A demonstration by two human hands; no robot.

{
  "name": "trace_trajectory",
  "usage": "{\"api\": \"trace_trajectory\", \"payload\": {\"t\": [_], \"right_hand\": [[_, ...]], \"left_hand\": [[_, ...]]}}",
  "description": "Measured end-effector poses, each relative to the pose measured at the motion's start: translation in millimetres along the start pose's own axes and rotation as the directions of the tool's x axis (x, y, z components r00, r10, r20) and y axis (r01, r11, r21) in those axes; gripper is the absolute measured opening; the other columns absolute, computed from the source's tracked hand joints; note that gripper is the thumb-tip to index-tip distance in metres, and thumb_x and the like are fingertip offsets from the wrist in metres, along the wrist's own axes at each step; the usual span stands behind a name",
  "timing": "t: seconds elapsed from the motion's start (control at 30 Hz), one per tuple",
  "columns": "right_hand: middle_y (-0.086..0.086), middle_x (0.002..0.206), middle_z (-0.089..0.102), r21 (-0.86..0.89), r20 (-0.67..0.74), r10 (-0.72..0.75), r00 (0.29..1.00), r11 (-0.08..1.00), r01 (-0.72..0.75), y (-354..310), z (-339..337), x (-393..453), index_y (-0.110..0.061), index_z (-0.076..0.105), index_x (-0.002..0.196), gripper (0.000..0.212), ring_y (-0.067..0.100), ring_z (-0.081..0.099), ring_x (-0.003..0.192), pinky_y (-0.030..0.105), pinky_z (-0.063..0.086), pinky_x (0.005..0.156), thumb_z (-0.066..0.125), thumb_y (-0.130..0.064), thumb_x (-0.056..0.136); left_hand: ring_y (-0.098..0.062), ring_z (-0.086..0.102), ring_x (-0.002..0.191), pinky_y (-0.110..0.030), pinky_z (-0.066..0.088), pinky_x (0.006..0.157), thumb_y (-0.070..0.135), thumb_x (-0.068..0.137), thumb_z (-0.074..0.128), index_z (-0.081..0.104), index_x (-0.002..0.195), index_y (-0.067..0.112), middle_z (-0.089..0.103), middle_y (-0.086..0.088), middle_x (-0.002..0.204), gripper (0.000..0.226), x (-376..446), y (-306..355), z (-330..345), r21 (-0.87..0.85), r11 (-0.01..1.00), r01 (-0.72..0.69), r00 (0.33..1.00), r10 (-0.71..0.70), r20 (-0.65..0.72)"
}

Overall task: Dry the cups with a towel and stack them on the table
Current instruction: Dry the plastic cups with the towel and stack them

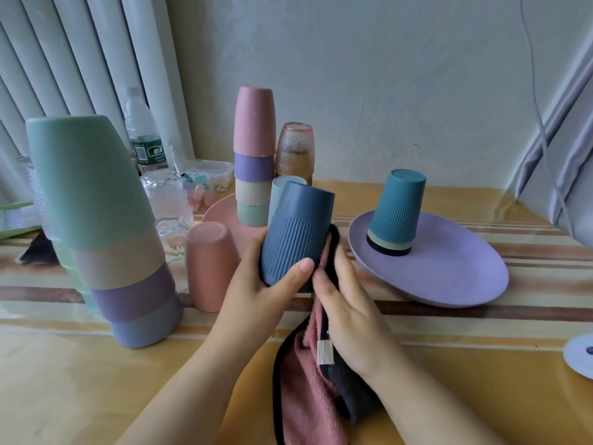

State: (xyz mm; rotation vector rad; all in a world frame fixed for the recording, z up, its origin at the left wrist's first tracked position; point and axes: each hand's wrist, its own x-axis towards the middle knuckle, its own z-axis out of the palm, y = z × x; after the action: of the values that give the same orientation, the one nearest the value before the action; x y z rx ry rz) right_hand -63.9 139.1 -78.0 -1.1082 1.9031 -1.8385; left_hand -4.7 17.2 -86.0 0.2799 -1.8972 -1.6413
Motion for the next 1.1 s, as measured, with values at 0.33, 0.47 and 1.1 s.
{"api": "trace_trajectory", "payload": {"t": [0.33, 0.47, 1.1], "right_hand": [[-0.047, 0.090, 0.059, 0.121, -0.347, 0.011, 0.938, 0.992, 0.033, -8.2, -31.6, 5.7, -0.041, 0.055, 0.096, 0.025, -0.030, 0.048, 0.094, -0.006, 0.034, 0.078, 0.037, -0.024, 0.099], [-0.015, 0.105, 0.069, 0.183, -0.368, 0.055, 0.928, 0.983, 0.015, -8.1, -39.5, 7.6, -0.021, 0.067, 0.102, 0.023, -0.009, 0.059, 0.101, 0.007, 0.043, 0.089, 0.055, -0.036, 0.088], [-0.030, 0.140, 0.040, 0.082, -0.114, 0.076, 0.991, 0.994, -0.067, 3.2, -13.8, 7.1, -0.041, 0.041, 0.135, 0.044, -0.017, 0.032, 0.129, 0.023, 0.023, 0.115, 0.042, -0.026, 0.093]], "left_hand": [[-0.017, 0.066, 0.099, -0.031, 0.051, 0.090, 0.052, 0.071, 0.068, 0.062, 0.115, 0.037, 0.071, 0.008, 0.109, 0.047, -2.4, 3.2, -5.5, 0.012, 0.980, 0.198, 0.899, -0.186, 0.397], [-0.017, 0.066, 0.110, -0.033, 0.054, 0.093, 0.055, 0.068, 0.065, 0.061, 0.121, 0.029, 0.070, 0.002, 0.117, 0.060, -3.1, 2.2, -9.8, -0.031, 0.939, 0.342, 0.823, -0.283, 0.493], [-0.025, 0.068, 0.103, -0.045, 0.049, 0.097, 0.071, 0.080, 0.054, 0.067, 0.113, 0.029, 0.072, 0.003, 0.109, 0.055, 1.5, -6.5, 4.8, -0.141, 0.965, 0.222, 0.975, -0.222, 0.019]]}}
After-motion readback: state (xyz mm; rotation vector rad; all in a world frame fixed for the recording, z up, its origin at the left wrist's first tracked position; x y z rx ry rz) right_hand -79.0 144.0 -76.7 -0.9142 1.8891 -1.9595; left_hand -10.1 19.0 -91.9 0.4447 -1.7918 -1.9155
